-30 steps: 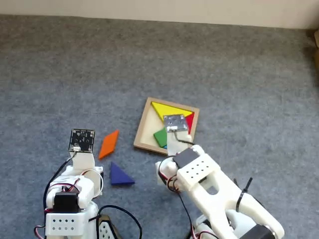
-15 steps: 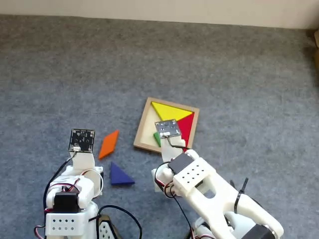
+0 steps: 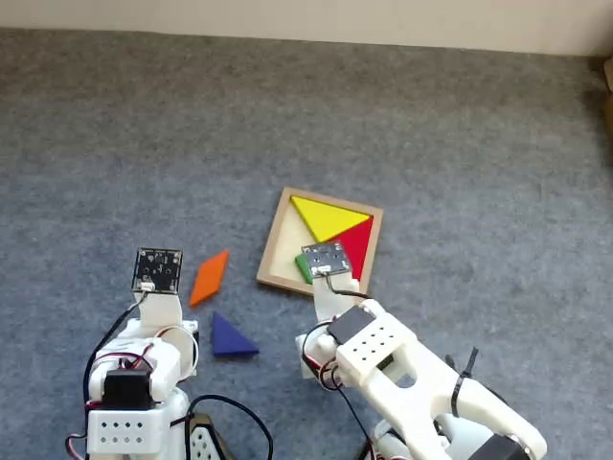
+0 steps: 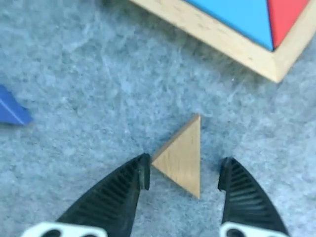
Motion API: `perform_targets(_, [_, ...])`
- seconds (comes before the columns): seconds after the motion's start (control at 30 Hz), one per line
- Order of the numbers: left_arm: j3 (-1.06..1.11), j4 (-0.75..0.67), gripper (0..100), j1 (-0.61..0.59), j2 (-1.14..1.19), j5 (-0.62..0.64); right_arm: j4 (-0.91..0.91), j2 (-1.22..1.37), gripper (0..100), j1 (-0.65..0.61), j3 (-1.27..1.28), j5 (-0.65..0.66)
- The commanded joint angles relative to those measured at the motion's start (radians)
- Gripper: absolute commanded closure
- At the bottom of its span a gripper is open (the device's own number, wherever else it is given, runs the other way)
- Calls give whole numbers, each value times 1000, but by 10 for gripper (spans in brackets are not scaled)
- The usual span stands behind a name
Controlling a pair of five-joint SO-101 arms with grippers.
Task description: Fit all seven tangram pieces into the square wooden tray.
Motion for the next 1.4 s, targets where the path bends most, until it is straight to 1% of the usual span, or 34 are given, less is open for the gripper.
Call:
perform_targets(0.0, [19,3,993,-13,-42,8,-16,-30,785,-8,1,12])
perform_targets(0.2, [19,3,993,-13,-42,8,-16,-31,914,-7,-1,26])
perform_targets(0.3, [19,3,993,-13,-42,8,-16,-38,919,-4,-1,55])
perform_targets(0.67, [19,3,993,-13,-42,8,-8,-45,921,-2,-4,63])
perform_targets(0.83, [19,3,993,-13,-42,8,-5,-45,921,-2,-51,61])
perform_targets(0.93, [19,3,993,-13,-42,8,42,-44,908,8,-77,55])
perform_targets(0.97, [19,3,993,-13,-42,8,58,-36,887,15,-105,52])
perform_targets(1.1, [19,3,993,-13,-42,8,124,-31,756,24,-189,-28])
perform_targets(1.2, [19,3,993,-13,-42,8,162,-30,747,1,-248,-37])
perform_targets(1.33, [19,3,993,-13,-42,8,153,-24,747,-21,-271,-41])
perform_targets(1.37, [19,3,993,-13,-42,8,153,-5,747,-21,-278,-61])
